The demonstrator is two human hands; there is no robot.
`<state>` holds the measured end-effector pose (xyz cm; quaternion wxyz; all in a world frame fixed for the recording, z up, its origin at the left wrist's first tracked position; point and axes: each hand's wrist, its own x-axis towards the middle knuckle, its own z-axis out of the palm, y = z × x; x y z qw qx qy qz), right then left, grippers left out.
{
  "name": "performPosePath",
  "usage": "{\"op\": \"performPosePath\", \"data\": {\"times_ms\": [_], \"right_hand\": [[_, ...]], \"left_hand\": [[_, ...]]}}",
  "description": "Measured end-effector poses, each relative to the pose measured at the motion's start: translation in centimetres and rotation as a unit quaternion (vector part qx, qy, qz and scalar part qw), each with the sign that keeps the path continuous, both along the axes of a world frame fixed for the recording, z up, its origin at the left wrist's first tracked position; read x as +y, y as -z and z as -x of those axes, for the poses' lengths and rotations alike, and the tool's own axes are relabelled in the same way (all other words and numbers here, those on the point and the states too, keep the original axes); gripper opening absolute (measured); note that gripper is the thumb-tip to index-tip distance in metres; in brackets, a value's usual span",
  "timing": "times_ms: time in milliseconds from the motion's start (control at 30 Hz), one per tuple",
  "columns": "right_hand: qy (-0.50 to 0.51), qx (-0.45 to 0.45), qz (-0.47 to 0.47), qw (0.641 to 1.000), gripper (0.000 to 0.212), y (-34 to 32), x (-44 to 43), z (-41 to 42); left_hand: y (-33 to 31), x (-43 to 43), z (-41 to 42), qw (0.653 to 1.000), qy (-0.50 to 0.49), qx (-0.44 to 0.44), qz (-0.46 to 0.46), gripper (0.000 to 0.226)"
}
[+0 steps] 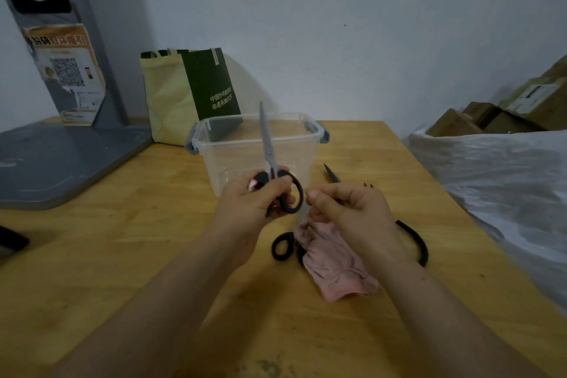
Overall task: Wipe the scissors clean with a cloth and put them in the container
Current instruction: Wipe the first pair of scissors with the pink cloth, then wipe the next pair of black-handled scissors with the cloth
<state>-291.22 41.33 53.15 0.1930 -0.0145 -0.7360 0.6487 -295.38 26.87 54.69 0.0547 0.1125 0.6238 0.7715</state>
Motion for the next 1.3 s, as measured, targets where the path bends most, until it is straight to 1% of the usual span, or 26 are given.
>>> {"op": "performPosePath", "data": {"times_ms": [100,167,233,300,333,367,433,467,533,567,633,667,700,733,800,867,900,967,1033,1100,1133,1167,1200,1233,1267,1300], "right_hand": [[0.037,-0.016,-0.037,0.999,0.009,0.2,0.6,0.2],[0.068,-0.053,-0.114,0.990,0.008,0.1,1.2,0.2],[0.078,-0.113,-0.241,0.961,0.032,0.0,1.6,0.1],[0.076,-0.152,-0.351,0.921,0.051,-0.3,1.6,-0.3],[0.077,-0.163,-0.392,0.902,0.055,-0.4,1.5,-0.4],[0.076,-0.170,-0.422,0.887,0.056,-0.5,1.4,-0.6],[0.067,-0.176,-0.460,0.868,0.060,-0.5,1.3,-0.8],[0.058,-0.180,-0.468,0.863,0.062,-0.4,1.3,-0.8],[0.044,-0.180,-0.486,0.854,0.060,-0.2,1.3,-0.8],[0.040,-0.179,-0.492,0.851,0.055,0.0,1.2,-0.8],[0.042,-0.158,-0.496,0.853,0.033,0.4,1.1,-0.7],[0.049,-0.140,-0.488,0.860,0.020,0.6,1.0,-0.7],[0.062,-0.123,-0.474,0.870,0.014,0.7,1.0,-0.6],[0.078,-0.107,-0.454,0.881,0.014,0.9,1.0,-0.4],[0.103,-0.086,-0.376,0.917,0.013,0.9,1.5,0.0],[0.111,-0.073,-0.253,0.958,0.011,0.7,2.0,0.2],[0.113,-0.065,-0.191,0.973,0.011,0.5,2.3,0.1],[0.117,-0.059,-0.082,0.988,0.014,0.1,2.6,-0.1],[0.124,-0.061,-0.010,0.990,0.014,-0.4,2.9,-0.3],[0.137,-0.061,0.016,0.989,0.014,-0.7,3.2,-0.4],[0.142,-0.062,0.021,0.988,0.014,-0.8,3.3,-0.3],[0.143,-0.066,0.023,0.987,0.014,-0.9,3.4,-0.3],[0.140,-0.071,0.024,0.987,0.014,-0.9,3.5,-0.2],[0.137,-0.076,0.022,0.987,0.013,-0.9,3.5,-0.2],[0.133,-0.080,0.020,0.988,0.011,-0.8,3.5,-0.1],[0.130,-0.082,0.018,0.988,0.010,-0.8,3.4,0.0]], "left_hand": [[-0.8,-2.8,0.4,0.996,-0.052,-0.044,0.049,0.015],[-0.8,-4.7,0.3,0.990,-0.064,-0.071,0.106,0.012],[-0.4,-6.3,0.1,0.979,-0.077,-0.087,0.166,0.011],[0.1,-7.2,-0.1,0.972,-0.098,-0.109,0.182,0.012],[0.3,-7.6,-0.2,0.969,-0.108,-0.123,0.184,0.018],[0.6,-7.8,-0.2,0.964,-0.119,-0.135,0.194,0.029],[1.2,-8.3,0.0,0.942,-0.138,-0.144,0.270,0.052],[1.4,-8.5,0.0,0.929,-0.139,-0.141,0.313,0.056],[1.7,-8.7,0.2,0.913,-0.132,-0.142,0.360,0.057],[1.9,-8.9,0.3,0.909,-0.126,-0.140,0.372,0.055],[2.0,-9.0,0.6,0.892,-0.131,-0.126,0.415,0.057],[2.1,-8.9,0.7,0.874,-0.145,-0.112,0.450,0.063],[2.0,-8.8,0.9,0.854,-0.163,-0.097,0.485,0.068],[1.8,-8.5,0.9,0.844,-0.175,-0.078,0.501,0.070],[1.3,-7.6,0.9,0.861,-0.179,-0.045,0.474,0.067],[0.9,-6.3,0.8,0.884,-0.159,-0.011,0.440,0.061],[0.7,-5.6,0.7,0.893,-0.148,0.005,0.424,0.059],[0.2,-4.0,0.4,0.909,-0.114,0.032,0.398,0.052],[0.3,-2.3,0.3,0.908,-0.073,0.042,0.410,0.044],[0.6,-0.7,0.3,0.879,-0.032,0.048,0.472,0.038],[0.8,0.1,0.3,0.855,-0.013,0.052,0.516,0.031],[0.8,0.7,0.3,0.827,0.004,0.055,0.560,0.017],[0.7,1.4,0.1,0.801,0.018,0.060,0.595,0.016],[0.7,1.9,0.1,0.780,0.031,0.066,0.621,0.028],[0.7,2.3,0.2,0.764,0.044,0.067,0.640,0.034],[0.6,2.6,0.3,0.758,0.053,0.059,0.647,0.035]]}}
